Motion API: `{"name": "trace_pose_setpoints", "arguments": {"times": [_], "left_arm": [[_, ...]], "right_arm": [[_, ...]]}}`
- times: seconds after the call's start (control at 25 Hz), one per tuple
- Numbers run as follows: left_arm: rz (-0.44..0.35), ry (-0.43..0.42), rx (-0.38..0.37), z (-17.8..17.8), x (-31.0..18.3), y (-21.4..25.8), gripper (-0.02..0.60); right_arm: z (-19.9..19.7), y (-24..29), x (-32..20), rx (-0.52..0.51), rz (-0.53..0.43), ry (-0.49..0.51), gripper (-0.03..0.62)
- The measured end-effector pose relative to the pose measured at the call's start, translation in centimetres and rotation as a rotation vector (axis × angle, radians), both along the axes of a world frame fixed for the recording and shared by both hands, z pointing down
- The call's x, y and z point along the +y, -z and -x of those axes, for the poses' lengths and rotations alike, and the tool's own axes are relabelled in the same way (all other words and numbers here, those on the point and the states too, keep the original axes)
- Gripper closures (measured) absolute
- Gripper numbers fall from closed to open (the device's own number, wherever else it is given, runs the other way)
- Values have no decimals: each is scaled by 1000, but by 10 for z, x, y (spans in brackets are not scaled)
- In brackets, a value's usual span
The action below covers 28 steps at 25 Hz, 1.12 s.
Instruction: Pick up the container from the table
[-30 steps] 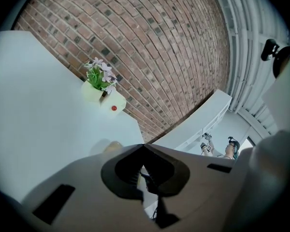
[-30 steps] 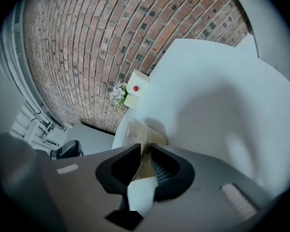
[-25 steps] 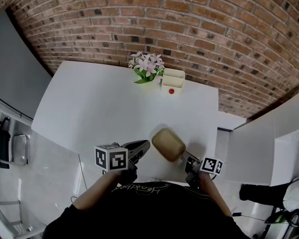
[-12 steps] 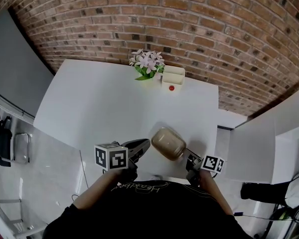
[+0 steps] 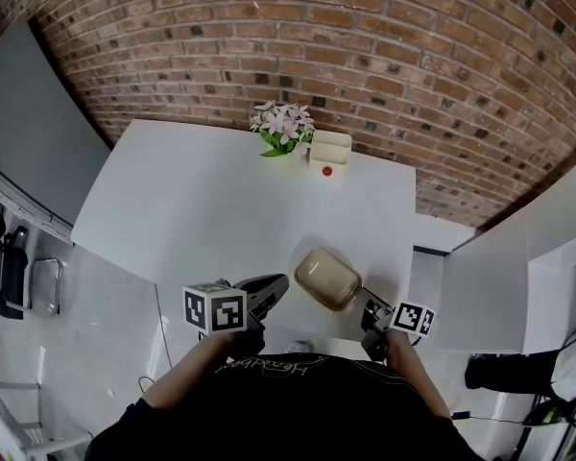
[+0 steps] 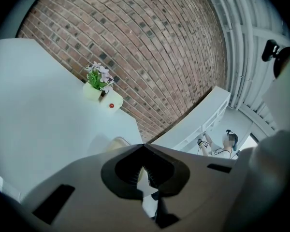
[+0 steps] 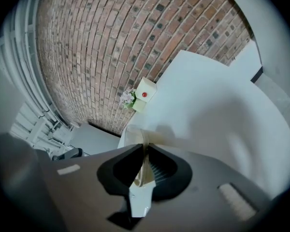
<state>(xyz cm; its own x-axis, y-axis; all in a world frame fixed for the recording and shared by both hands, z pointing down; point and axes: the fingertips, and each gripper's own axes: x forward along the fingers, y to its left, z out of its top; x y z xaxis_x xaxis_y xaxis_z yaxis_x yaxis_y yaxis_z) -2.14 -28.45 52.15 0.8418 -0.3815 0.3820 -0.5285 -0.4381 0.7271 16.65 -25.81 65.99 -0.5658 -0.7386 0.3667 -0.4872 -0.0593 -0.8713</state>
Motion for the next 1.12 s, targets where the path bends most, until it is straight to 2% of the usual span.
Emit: {"name": "trace_pose_setpoints", "arguments": {"times": [0.12, 0.28, 0.48, 0.88, 1.12], "left_arm": [[-10, 8, -11, 0, 12, 1, 578], [-12, 16, -7, -3, 29, 4, 578], [-13, 18, -2, -5, 56, 8, 578], [-56, 29, -10, -3, 101, 25, 578], [-97, 20, -23, -7, 126, 34, 578]], "right_arm": [[-4, 6, 7, 2, -40, 12, 551], [-8, 12, 22, 4, -33, -2, 551], [-10, 31, 34, 0, -102, 12, 551], [-3, 79, 69, -47, -197, 23, 551], [-11, 105, 83, -46, -260, 14, 551]]}}
